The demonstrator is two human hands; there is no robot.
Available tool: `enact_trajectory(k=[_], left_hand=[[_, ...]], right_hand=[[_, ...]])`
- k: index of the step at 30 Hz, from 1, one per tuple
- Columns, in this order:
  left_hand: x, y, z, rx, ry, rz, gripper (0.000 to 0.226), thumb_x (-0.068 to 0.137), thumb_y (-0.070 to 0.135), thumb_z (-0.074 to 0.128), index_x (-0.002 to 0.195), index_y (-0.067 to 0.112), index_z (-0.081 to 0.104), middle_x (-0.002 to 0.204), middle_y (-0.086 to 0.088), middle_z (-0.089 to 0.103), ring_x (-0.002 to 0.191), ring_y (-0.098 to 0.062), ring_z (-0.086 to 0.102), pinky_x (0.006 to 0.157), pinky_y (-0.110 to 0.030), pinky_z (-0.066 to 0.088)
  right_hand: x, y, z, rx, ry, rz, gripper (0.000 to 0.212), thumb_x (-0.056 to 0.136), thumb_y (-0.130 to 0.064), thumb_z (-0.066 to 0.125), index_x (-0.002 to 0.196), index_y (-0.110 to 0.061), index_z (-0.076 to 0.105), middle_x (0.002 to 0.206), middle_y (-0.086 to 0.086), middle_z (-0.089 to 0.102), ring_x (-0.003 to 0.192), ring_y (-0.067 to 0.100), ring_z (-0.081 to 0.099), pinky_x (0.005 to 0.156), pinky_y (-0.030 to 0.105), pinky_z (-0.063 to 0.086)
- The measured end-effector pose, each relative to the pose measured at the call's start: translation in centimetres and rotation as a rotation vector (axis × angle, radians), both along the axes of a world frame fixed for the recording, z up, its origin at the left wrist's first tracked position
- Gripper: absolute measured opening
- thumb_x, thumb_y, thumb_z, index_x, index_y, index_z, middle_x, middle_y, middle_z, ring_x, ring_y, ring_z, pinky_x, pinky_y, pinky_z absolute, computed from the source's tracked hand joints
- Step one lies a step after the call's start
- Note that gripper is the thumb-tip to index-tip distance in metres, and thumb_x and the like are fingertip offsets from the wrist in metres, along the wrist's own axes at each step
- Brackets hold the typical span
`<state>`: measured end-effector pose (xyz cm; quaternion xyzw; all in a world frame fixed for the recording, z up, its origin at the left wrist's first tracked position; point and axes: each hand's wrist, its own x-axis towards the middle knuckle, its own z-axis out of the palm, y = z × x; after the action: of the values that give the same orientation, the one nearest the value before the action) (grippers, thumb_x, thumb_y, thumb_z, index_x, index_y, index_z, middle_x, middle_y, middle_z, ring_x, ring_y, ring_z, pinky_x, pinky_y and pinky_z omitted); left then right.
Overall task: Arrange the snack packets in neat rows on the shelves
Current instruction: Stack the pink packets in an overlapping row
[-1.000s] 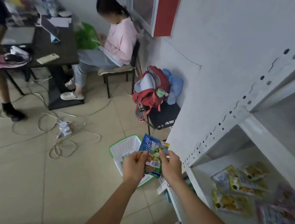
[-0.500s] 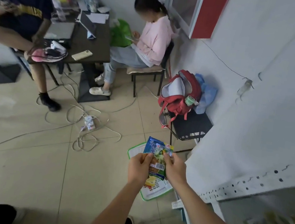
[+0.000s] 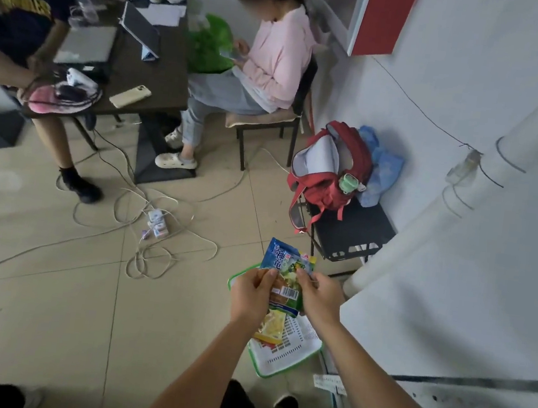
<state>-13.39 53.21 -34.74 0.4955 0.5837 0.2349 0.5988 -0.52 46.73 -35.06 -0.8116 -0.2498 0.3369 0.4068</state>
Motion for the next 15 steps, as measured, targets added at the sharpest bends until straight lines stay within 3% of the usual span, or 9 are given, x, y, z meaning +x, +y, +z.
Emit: enact_trajectory(k=[8, 12, 15], left_hand=[[2.8, 5.3, -1.9, -0.047, 0.063, -0.101, 0.030, 0.103, 0.030, 0.066, 0.075, 0.018, 0.069, 0.073, -0.003, 0.076, 0.063, -0.022, 0.072, 0.051, -0.032, 0.051], [4.4, 6.5, -3.9, -0.066, 0.105, -0.132, 0.029, 0.102, 0.034, 0.066, 0.078, 0.021, 0.074, 0.070, 0.002, 0.075, 0.062, -0.019, 0.072, 0.053, -0.031, 0.051], [5.8, 6.9, -5.8, -0.094, 0.142, -0.118, 0.030, 0.103, 0.036, 0.064, 0.083, 0.017, 0.076, 0.073, 0.001, 0.076, 0.063, -0.015, 0.072, 0.053, -0.027, 0.052]], right_hand=[[2.6, 4.3, -2.0, -0.028, 0.124, -0.074, 0.032, 0.103, -0.042, 0.060, 0.093, -0.014, 0.070, 0.082, 0.002, 0.077, 0.072, 0.015, 0.077, 0.068, 0.040, 0.064], [3.8, 5.5, -3.1, -0.076, 0.185, -0.111, 0.031, 0.104, -0.040, 0.059, 0.098, -0.011, 0.070, 0.085, 0.001, 0.077, 0.067, 0.006, 0.074, 0.054, 0.019, 0.054], [5.1, 6.5, -4.7, -0.113, 0.206, -0.123, 0.030, 0.105, -0.039, 0.058, 0.101, -0.012, 0.069, 0.084, -0.001, 0.075, 0.062, 0.002, 0.072, 0.050, 0.013, 0.049]])
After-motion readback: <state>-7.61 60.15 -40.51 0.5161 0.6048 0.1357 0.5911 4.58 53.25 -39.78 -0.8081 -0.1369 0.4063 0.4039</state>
